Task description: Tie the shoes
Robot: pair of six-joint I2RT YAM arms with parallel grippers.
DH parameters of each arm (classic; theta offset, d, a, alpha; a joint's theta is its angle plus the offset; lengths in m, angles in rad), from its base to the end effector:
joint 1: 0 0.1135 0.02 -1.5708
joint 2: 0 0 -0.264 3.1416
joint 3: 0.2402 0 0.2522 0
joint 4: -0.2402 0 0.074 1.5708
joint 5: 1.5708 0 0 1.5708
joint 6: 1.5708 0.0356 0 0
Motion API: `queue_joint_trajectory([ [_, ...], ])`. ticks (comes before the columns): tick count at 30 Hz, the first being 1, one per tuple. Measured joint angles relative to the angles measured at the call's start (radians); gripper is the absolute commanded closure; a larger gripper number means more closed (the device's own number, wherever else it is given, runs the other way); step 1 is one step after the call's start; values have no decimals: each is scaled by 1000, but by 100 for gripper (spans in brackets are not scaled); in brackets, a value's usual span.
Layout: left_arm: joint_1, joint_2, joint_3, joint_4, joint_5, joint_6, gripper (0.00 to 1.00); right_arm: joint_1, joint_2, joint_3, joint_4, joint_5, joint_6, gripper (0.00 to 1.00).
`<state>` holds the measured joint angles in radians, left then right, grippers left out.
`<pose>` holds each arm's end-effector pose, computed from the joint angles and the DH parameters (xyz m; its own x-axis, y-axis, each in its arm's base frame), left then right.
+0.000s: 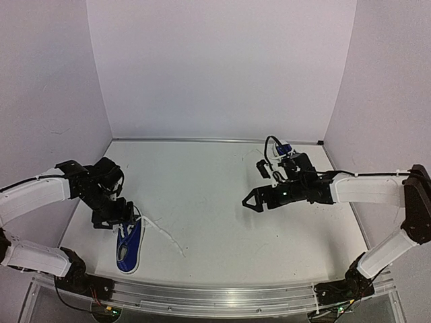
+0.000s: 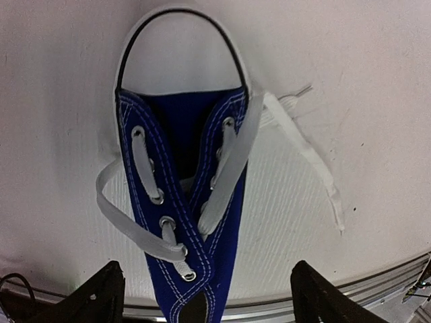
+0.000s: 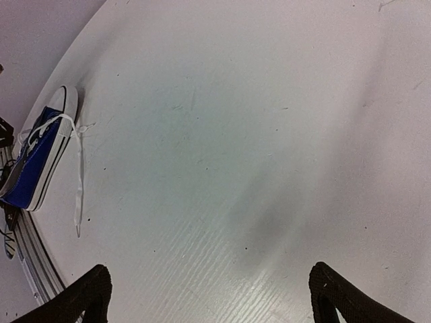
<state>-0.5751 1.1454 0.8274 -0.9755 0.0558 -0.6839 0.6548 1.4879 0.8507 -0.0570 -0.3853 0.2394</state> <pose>0.1604 -0.1064 0.2290 -0.9768 -0.1186 -0.1783 -0.0790 0.9735 -0.2145 0.2401 0.2012 0.2106 -0.6811 -0.2459 -0.6896 -0.6505 0.6356 0.4158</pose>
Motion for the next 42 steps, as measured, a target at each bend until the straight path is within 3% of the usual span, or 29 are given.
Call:
queue_joint_trajectory([
  [6, 0, 2, -50, -28, 25, -15, 46, 129, 110, 92, -1, 33, 6, 2],
  [12, 0, 5, -80, 0, 45, -32, 65, 324, 289, 242, 5, 100, 21, 13],
  [20, 0, 5, -107, 32, 69, -53, 73, 507, 529, 455, -51, 201, 23, 23],
  [27, 0, 5, -132, 68, 89, -68, 92, 566, 646, 628, -116, 276, 17, 33],
  [39, 0, -20, -154, 95, 101, -85, 99, 621, 794, 801, -244, 400, -12, 52],
  [42, 0, -25, -168, 104, 101, -99, 100, 635, 819, 841, -269, 442, -27, 64],
])
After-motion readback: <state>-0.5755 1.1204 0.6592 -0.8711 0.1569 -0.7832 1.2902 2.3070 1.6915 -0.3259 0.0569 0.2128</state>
